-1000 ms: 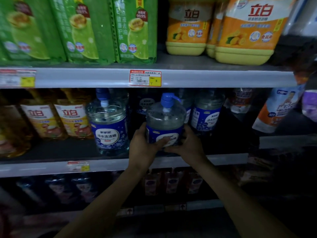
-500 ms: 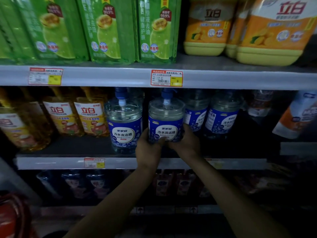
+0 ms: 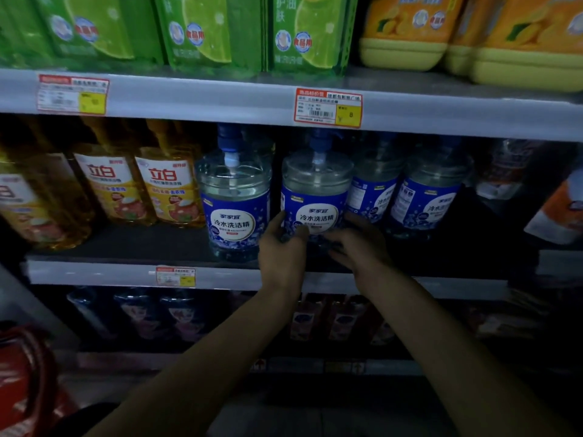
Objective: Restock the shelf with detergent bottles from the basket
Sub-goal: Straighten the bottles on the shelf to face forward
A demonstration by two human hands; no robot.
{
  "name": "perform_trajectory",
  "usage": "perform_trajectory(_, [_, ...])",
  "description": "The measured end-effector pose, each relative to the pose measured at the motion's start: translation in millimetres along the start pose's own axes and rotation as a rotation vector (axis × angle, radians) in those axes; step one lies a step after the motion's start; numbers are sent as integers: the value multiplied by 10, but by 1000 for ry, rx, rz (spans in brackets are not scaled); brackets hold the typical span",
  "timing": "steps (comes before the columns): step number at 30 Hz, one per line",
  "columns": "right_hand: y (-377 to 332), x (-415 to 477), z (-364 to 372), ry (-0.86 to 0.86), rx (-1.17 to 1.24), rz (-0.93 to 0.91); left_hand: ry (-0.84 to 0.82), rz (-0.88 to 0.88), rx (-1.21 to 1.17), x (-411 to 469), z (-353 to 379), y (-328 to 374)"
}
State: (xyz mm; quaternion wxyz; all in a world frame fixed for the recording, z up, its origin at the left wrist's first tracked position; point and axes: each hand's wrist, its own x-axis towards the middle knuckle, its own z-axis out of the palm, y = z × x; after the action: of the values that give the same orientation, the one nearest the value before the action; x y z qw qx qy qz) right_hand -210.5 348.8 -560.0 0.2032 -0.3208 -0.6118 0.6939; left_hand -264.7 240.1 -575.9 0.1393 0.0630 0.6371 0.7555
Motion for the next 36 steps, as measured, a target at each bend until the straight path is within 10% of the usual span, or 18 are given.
perform_trajectory(36, [44, 387, 174, -169, -121, -61, -71, -42, 6, 590, 256, -55])
